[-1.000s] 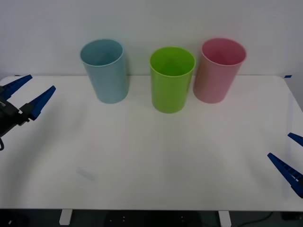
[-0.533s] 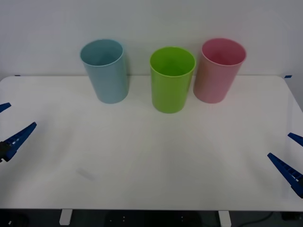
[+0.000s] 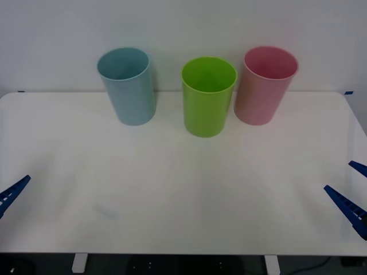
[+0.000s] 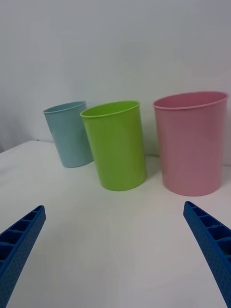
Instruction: Grasp the object on the table and drop it into the matching bin: aluminum can to the light blue bin, PET bottle to the pink bin.
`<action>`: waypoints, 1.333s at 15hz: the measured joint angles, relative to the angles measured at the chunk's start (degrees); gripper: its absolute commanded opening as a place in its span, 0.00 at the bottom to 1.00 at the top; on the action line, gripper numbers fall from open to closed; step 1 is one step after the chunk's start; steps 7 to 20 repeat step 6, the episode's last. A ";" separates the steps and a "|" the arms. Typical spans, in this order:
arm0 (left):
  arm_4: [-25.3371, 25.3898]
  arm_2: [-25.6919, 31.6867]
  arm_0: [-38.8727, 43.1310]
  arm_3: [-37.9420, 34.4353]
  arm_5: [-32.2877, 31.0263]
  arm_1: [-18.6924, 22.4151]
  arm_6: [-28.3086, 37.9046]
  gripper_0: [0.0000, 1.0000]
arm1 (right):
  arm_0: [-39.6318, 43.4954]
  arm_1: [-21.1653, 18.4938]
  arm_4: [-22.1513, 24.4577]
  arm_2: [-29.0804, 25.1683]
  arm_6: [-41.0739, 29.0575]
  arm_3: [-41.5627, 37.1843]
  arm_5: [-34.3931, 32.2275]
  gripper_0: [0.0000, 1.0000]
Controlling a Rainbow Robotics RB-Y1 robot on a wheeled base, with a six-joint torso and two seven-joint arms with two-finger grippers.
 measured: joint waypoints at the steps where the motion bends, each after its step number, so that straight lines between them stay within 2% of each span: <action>1: 0.43 -0.01 0.60 -0.10 -0.11 0.00 -0.05 1.00 | 0.00 0.00 0.00 0.00 0.00 0.00 0.00 1.00; 20: 1.54 -0.59 1.62 -0.06 -0.42 -0.01 0.56 1.00 | 0.00 0.00 0.00 0.00 0.00 0.00 0.00 1.00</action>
